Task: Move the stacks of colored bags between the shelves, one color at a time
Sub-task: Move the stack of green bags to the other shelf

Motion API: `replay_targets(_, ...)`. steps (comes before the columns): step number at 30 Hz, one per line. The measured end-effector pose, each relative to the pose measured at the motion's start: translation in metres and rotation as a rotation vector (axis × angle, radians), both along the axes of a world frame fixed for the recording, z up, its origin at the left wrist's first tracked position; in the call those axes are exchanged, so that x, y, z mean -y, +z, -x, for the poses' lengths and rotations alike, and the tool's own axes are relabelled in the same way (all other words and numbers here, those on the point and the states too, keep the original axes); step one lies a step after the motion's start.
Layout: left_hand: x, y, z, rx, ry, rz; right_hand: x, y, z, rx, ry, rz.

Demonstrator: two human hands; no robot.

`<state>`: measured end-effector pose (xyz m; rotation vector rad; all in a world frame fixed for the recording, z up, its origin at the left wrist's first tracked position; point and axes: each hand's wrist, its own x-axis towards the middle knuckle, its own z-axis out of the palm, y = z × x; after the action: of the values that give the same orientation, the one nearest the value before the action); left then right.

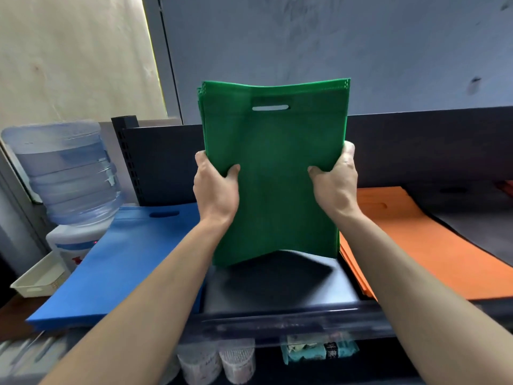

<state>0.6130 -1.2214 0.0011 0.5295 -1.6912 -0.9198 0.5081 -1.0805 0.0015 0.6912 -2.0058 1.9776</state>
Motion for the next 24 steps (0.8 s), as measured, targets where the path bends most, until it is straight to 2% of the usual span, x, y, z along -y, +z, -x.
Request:
replay_targets(6,0.01,-0.019,-0.005,0.002,-0.111,-0.1,-0.002,-0.013,0.003,0.058,0.007,-0.106)
replay_targets(14,0.011,-0.024,-0.002,-0.017,-0.118,-0.105,-0.001,-0.015,0.0,0.066,-0.044,-0.003)
replay_targets(24,0.012,-0.038,-0.003,0.002,-0.157,-0.13,-0.001,-0.028,0.004,0.096,-0.101,-0.016)
